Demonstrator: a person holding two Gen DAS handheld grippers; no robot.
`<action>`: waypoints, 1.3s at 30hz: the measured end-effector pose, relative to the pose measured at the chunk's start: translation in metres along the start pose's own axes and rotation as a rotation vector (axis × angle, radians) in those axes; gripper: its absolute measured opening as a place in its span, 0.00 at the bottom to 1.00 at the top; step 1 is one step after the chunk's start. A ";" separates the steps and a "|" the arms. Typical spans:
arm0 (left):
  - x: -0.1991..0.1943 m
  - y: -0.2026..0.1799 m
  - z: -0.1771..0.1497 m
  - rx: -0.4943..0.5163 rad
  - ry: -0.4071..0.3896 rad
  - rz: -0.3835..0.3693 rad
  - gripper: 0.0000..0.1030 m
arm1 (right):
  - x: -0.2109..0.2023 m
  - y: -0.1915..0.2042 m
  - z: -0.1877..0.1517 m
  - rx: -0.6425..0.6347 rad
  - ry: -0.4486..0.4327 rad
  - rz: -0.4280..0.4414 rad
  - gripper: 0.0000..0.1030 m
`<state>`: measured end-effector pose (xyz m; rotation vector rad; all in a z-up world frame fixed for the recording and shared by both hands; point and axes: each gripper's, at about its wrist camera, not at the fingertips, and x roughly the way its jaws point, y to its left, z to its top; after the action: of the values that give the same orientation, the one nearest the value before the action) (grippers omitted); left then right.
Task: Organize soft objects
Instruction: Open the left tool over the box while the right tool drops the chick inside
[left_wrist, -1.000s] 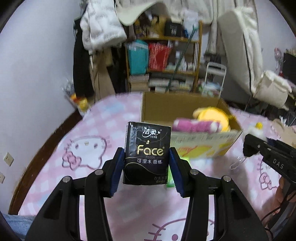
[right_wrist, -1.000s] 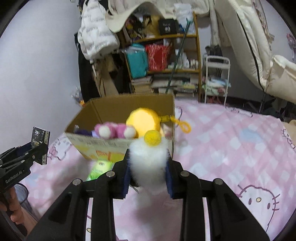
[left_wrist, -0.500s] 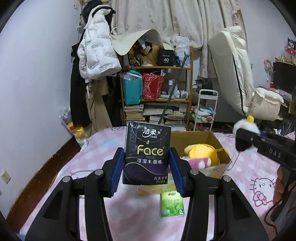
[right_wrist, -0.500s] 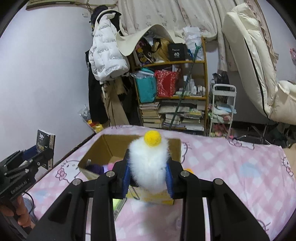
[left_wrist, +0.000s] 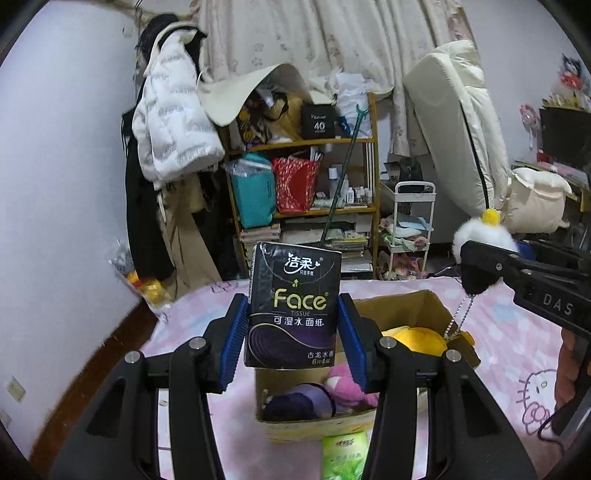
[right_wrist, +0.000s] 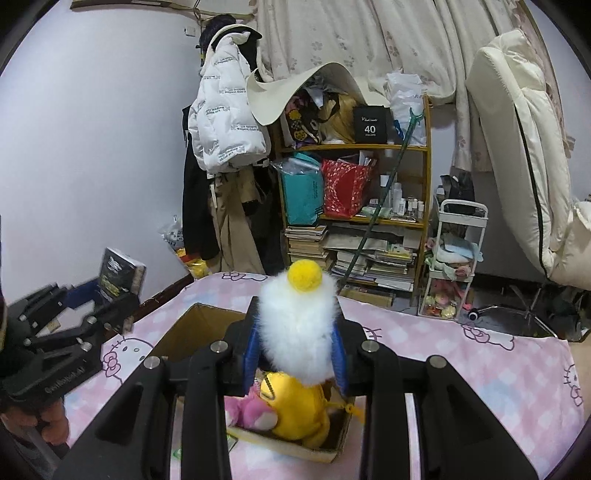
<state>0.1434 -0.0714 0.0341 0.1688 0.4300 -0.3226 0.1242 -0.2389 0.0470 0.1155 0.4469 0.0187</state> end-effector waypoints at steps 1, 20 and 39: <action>0.005 0.000 -0.003 -0.012 0.010 0.003 0.46 | 0.004 -0.001 -0.002 0.006 0.000 0.005 0.33; 0.066 0.004 -0.031 -0.060 0.133 -0.043 0.48 | 0.046 -0.010 -0.030 0.061 0.051 0.097 0.37; 0.049 0.022 -0.038 -0.087 0.147 0.030 0.80 | 0.047 -0.018 -0.034 0.074 0.090 0.076 0.72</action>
<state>0.1785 -0.0553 -0.0194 0.1139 0.5856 -0.2625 0.1512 -0.2512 -0.0059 0.2047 0.5333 0.0824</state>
